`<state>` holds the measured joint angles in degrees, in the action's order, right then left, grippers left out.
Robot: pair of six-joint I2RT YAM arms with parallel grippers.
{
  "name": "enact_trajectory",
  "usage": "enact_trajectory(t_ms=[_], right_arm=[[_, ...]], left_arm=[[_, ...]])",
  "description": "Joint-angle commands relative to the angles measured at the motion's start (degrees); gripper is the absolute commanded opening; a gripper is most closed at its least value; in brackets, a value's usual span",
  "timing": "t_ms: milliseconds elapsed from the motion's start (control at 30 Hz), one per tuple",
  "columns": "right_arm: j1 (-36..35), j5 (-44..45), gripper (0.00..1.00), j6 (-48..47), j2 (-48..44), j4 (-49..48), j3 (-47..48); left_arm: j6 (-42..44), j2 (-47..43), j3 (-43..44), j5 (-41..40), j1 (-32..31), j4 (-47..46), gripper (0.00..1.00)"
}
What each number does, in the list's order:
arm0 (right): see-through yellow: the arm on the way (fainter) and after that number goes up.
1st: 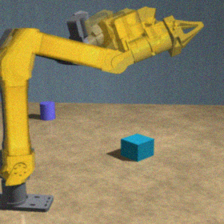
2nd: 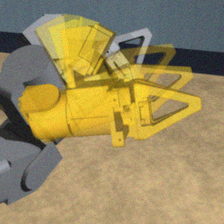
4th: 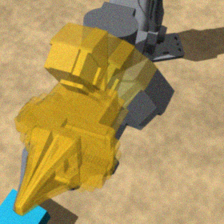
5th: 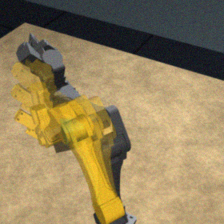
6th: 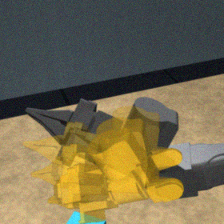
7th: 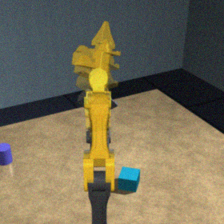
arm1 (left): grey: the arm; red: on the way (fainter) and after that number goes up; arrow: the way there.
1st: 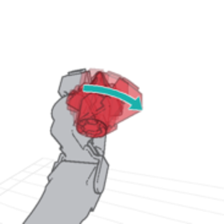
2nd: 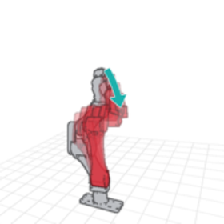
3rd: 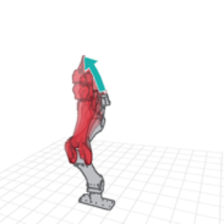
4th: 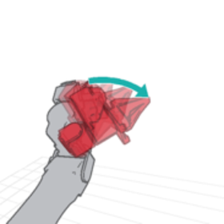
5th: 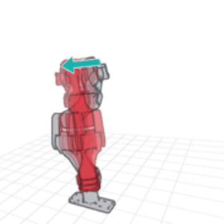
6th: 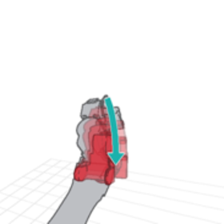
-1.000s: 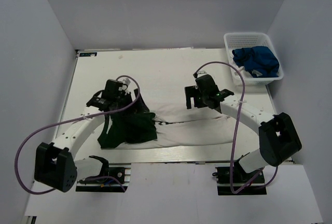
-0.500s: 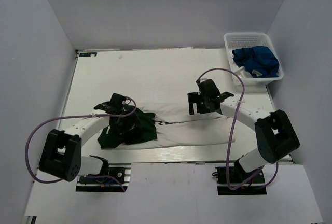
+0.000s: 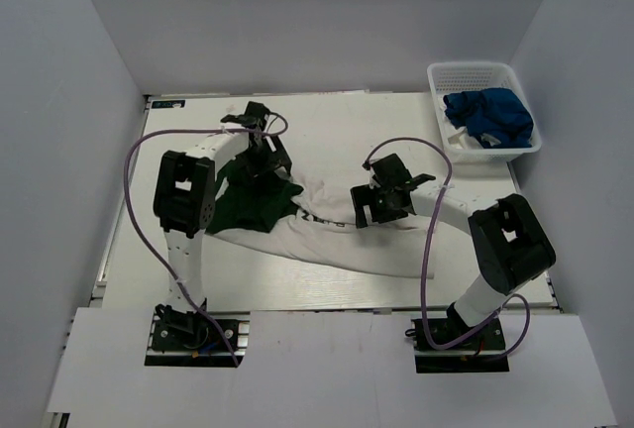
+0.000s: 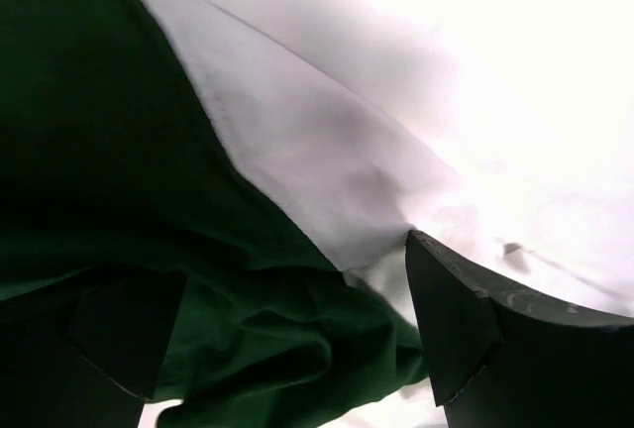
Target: Fold and stack the t-shirts
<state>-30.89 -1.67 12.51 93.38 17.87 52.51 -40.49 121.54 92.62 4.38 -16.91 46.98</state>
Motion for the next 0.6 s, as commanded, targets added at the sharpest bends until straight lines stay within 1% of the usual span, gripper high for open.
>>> enact_trajectory(t_ms=[0, 33, 67, 100, 167, 233, 333, 400, 433, 467, 500, 533, 567], right_arm=[[-0.7, -2.8, 0.90, -1.3, 1.6, 2.3, 0.3], [-0.7, -2.1, 0.90, -1.3, 1.4, 2.5, 0.1], [-0.7, -1.6, 0.90, -1.4, 1.1, 2.4, -0.1], [-0.6, -1.0, 0.90, -1.4, 1.0, 2.4, -0.3], [-0.3, -0.6, 0.90, -0.6, 1.1, 2.8, -0.3], [-0.6, -0.9, 0.90, -0.7, 1.4, 2.6, 0.5], [-0.9, -3.5, 0.90, -1.3, 1.4, 2.6, 0.6], [-1.9, -4.6, 0.90, -4.0, 0.5, 2.2, 0.0], [-3.3, -5.2, 0.90, -6.1, 0.4, 2.6, -0.6], [-3.7, -6.3, 0.90, -8.7, 0.2, 3.6, -0.8], [-4.6, -9.7, 0.90, -10.3, 0.5, 4.4, -0.7], [-5.5, -13.3, 0.90, -14.4, 0.9, 6.1, -0.6], [-8.3, -15.8, 0.90, -15.8, 1.8, 7.3, 0.7]], left_arm=[[2.3, 7.9, 3.6, 2.7, 0.6, -0.9, 0.99], [2.3, 7.9, 3.6, 3.3, 0.6, -1.9, 0.99], [2.3, 7.0, 0.8, 3.8, 0.6, -3.3, 0.99], [2.3, 5.0, -0.8, 4.7, 0.6, -6.7, 0.99], [2.8, 3.4, -3.5, 6.2, 0.6, -9.4, 0.99], [3.5, 2.8, -2.9, 6.3, 0.6, -10.2, 0.99], [4.8, 5.1, 2.8, 4.6, -0.1, -9.6, 0.99], [4.8, 9.8, 9.0, 4.6, -0.8, -9.6, 0.99], [4.8, 11.9, 14.5, 7.4, -0.8, -10.3, 0.99], [4.1, 14.3, 17.8, 8.2, -0.8, -10.3, 0.99], [4.1, 19.5, 21.3, 8.2, -0.8, -10.3, 0.99], [4.1, 22.2, 28.3, 8.2, -1.4, -11.5, 0.99], [3.3, 25.0, 32.1, 8.2, -1.4, -12.4, 0.99]])
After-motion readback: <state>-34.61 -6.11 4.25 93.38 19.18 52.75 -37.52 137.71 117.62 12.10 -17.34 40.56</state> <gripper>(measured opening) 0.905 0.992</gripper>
